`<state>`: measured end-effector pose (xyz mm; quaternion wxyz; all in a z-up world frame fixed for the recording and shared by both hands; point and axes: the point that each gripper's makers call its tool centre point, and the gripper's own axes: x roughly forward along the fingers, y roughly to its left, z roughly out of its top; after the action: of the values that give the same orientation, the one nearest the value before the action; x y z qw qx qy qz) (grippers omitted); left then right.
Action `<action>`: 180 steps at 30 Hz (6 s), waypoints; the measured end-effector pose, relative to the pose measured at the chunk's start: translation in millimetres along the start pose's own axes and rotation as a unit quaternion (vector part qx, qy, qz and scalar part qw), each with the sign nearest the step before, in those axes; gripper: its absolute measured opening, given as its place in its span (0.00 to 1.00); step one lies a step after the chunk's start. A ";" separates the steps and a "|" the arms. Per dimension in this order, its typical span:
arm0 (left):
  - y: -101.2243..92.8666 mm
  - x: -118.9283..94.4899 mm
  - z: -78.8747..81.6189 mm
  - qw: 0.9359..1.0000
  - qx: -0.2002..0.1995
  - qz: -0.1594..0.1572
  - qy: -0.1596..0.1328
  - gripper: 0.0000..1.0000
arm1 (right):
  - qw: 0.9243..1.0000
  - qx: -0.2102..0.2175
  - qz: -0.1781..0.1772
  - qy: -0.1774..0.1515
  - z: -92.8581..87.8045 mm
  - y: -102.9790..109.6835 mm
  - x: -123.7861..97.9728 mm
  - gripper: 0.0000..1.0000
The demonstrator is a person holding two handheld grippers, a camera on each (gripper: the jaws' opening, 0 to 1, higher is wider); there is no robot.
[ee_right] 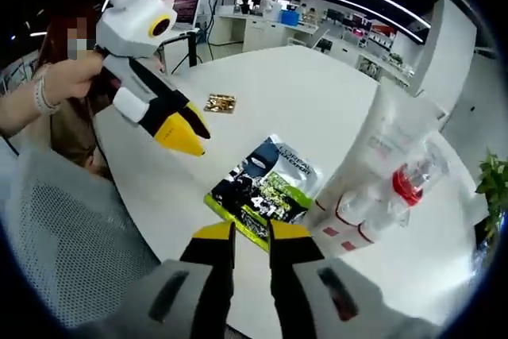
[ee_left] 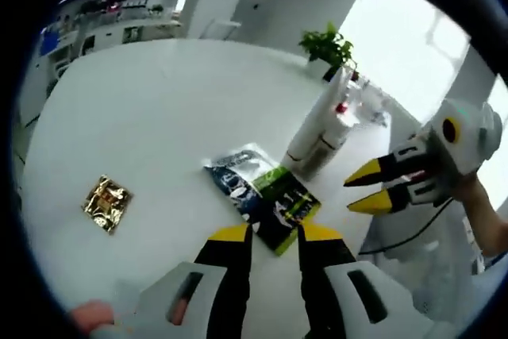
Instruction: Arrange the skincare products in the storage area until every visible bottle or jar stands upright without overlapping.
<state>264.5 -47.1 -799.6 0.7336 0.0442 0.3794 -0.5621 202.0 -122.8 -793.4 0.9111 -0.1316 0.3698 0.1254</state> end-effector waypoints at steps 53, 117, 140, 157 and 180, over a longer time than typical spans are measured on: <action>-5.3 -73.9 -22.2 0.993 0.082 0.086 -0.011 0.83 | 0.989 0.072 -0.104 -0.074 -7.4 -32.2 -85.3 1.00; 75.3 -77.7 -67.3 0.991 0.024 0.110 0.070 0.79 | 0.989 0.096 -0.018 -0.108 15.0 -3.8 -75.5 0.41; 124.4 -64.4 -95.2 0.975 0.007 0.183 0.128 0.62 | 0.984 0.132 -0.041 -0.114 4.0 -14.5 -80.5 0.40; 132.1 -60.3 -99.2 0.970 0.018 0.195 0.141 0.51 | 0.979 0.150 -0.067 -0.121 4.0 -27.4 -82.5 0.39; 131.0 -56.9 -96.2 0.963 0.037 0.202 0.177 0.36 | 0.979 0.149 -0.075 -0.117 2.4 -34.5 -82.1 0.40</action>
<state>323.6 92.9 -880.6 0.7510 0.2452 0.4653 -0.3992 157.7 -164.9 -728.6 0.9642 -0.0065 0.2646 0.0148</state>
